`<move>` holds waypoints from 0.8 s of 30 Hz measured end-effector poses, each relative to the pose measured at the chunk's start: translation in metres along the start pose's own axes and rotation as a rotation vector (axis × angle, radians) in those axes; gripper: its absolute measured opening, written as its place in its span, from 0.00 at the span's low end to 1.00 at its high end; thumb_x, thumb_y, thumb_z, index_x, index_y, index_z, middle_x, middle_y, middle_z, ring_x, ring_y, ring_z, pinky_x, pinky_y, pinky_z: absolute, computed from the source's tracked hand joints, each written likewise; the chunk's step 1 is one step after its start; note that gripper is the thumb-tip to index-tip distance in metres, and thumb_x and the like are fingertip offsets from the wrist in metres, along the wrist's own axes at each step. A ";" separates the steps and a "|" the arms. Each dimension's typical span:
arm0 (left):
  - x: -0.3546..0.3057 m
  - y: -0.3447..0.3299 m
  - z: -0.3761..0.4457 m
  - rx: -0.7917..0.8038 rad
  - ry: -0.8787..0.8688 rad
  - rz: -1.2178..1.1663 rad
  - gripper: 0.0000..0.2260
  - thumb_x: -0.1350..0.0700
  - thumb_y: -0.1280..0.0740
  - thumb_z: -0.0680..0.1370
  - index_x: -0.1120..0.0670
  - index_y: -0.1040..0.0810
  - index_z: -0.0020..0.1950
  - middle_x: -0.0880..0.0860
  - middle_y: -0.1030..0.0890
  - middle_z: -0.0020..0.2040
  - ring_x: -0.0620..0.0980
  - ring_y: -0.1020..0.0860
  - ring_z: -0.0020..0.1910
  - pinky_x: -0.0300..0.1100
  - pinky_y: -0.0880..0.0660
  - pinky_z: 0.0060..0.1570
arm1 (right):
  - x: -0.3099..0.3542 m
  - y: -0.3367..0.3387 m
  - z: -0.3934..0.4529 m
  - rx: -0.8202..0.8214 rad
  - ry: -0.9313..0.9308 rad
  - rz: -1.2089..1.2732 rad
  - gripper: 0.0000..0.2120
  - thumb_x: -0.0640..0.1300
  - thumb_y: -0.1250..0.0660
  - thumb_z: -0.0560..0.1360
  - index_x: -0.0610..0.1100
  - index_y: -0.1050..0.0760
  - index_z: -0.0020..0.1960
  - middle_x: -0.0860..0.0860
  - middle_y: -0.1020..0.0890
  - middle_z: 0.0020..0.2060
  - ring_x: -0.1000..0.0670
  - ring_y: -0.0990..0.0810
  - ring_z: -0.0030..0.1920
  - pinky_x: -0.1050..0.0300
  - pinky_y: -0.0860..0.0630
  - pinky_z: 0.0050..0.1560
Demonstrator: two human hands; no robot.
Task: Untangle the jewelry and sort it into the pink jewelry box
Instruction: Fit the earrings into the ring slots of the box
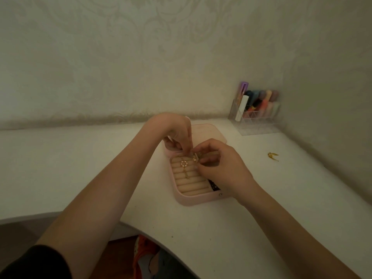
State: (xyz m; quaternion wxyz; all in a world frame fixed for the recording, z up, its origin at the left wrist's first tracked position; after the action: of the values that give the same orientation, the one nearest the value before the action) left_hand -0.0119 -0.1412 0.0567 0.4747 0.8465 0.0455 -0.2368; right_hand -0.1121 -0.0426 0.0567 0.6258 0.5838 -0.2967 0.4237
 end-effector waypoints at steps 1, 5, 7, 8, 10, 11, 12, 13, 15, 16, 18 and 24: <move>0.000 0.000 0.000 0.000 0.001 0.001 0.08 0.64 0.26 0.68 0.61 0.17 0.46 0.52 0.24 0.28 0.46 0.28 0.25 0.41 0.28 0.37 | 0.000 0.000 0.000 -0.001 0.004 0.000 0.14 0.35 0.26 0.68 0.52 0.24 0.46 0.60 0.20 0.42 0.59 0.19 0.41 0.71 0.25 0.40; -0.002 0.000 0.001 0.016 0.002 0.014 0.07 0.63 0.26 0.69 0.60 0.18 0.46 0.52 0.25 0.28 0.47 0.29 0.26 0.41 0.29 0.36 | -0.001 0.000 0.000 0.000 0.005 -0.024 0.15 0.36 0.26 0.68 0.54 0.24 0.45 0.57 0.19 0.46 0.54 0.18 0.45 0.61 0.21 0.46; -0.003 -0.001 0.002 0.031 0.002 0.024 0.09 0.63 0.26 0.70 0.61 0.18 0.49 0.52 0.25 0.30 0.48 0.29 0.28 0.42 0.29 0.40 | -0.001 0.000 0.000 0.003 0.002 -0.021 0.15 0.36 0.26 0.68 0.53 0.24 0.46 0.57 0.20 0.47 0.54 0.19 0.45 0.62 0.22 0.46; -0.003 0.000 0.002 0.035 0.001 0.029 0.09 0.63 0.26 0.70 0.60 0.18 0.49 0.52 0.24 0.31 0.48 0.29 0.30 0.43 0.28 0.42 | -0.001 0.000 0.000 0.007 0.000 -0.018 0.14 0.36 0.26 0.68 0.53 0.23 0.47 0.57 0.20 0.47 0.54 0.19 0.45 0.63 0.22 0.44; -0.003 -0.001 0.003 0.044 -0.001 0.034 0.07 0.63 0.26 0.70 0.59 0.17 0.47 0.52 0.24 0.32 0.49 0.29 0.32 0.43 0.28 0.44 | -0.001 -0.001 0.000 0.018 0.000 -0.031 0.14 0.36 0.26 0.68 0.51 0.23 0.48 0.57 0.20 0.48 0.55 0.19 0.45 0.68 0.24 0.41; -0.002 -0.001 0.003 0.050 -0.001 0.032 0.05 0.63 0.26 0.70 0.58 0.17 0.45 0.52 0.24 0.32 0.49 0.29 0.31 0.43 0.29 0.43 | -0.001 -0.001 0.000 0.023 0.001 -0.045 0.14 0.36 0.26 0.69 0.50 0.23 0.49 0.56 0.20 0.49 0.55 0.19 0.45 0.70 0.25 0.40; -0.002 -0.001 0.004 0.054 -0.002 0.027 0.04 0.64 0.26 0.70 0.56 0.18 0.42 0.52 0.24 0.32 0.48 0.29 0.30 0.42 0.28 0.42 | -0.001 -0.001 0.000 0.026 0.001 -0.061 0.14 0.36 0.26 0.69 0.50 0.22 0.50 0.55 0.20 0.49 0.55 0.19 0.45 0.71 0.26 0.39; -0.001 -0.002 0.004 0.056 -0.004 0.022 0.05 0.64 0.26 0.69 0.56 0.18 0.40 0.52 0.24 0.31 0.48 0.29 0.29 0.42 0.28 0.40 | -0.002 -0.002 0.001 0.027 0.001 -0.075 0.14 0.36 0.27 0.69 0.49 0.22 0.50 0.54 0.20 0.50 0.55 0.19 0.44 0.73 0.27 0.38; 0.000 -0.002 0.006 0.060 -0.014 0.027 0.06 0.66 0.26 0.69 0.55 0.19 0.38 0.54 0.23 0.33 0.49 0.28 0.30 0.41 0.28 0.39 | -0.002 -0.002 0.001 0.026 0.004 -0.099 0.14 0.36 0.27 0.69 0.49 0.23 0.50 0.52 0.20 0.51 0.56 0.19 0.44 0.74 0.28 0.37; -0.001 -0.002 0.006 0.061 -0.018 0.035 0.07 0.66 0.27 0.69 0.55 0.19 0.38 0.54 0.23 0.34 0.49 0.28 0.31 0.41 0.28 0.39 | -0.001 -0.002 0.000 0.026 0.006 -0.115 0.14 0.36 0.27 0.69 0.50 0.23 0.50 0.51 0.20 0.50 0.56 0.20 0.43 0.75 0.29 0.36; -0.001 -0.002 0.007 0.065 -0.022 0.045 0.07 0.66 0.27 0.70 0.54 0.20 0.38 0.55 0.23 0.37 0.50 0.28 0.33 0.40 0.28 0.38 | -0.001 -0.002 0.000 0.030 0.007 -0.165 0.15 0.37 0.27 0.69 0.52 0.23 0.51 0.50 0.20 0.49 0.58 0.21 0.42 0.76 0.32 0.34; 0.001 -0.001 0.007 0.059 -0.031 -0.005 0.07 0.67 0.28 0.70 0.55 0.20 0.38 0.51 0.23 0.31 0.43 0.27 0.25 0.36 0.28 0.32 | 0.001 -0.002 -0.003 0.057 0.025 -0.254 0.16 0.40 0.25 0.68 0.55 0.24 0.51 0.52 0.23 0.49 0.60 0.25 0.37 0.75 0.33 0.33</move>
State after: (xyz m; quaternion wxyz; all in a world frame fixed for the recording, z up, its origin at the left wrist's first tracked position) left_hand -0.0141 -0.1470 0.0528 0.4495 0.8563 0.0330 -0.2524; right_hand -0.1107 -0.0397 0.0562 0.6614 0.6287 -0.2003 0.3566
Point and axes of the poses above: each hand's wrist, its own z-axis towards the middle knuckle, its own y-axis out of the back of the hand, x = y × z, the point moved 7 cm from there along z, towards the middle knuckle
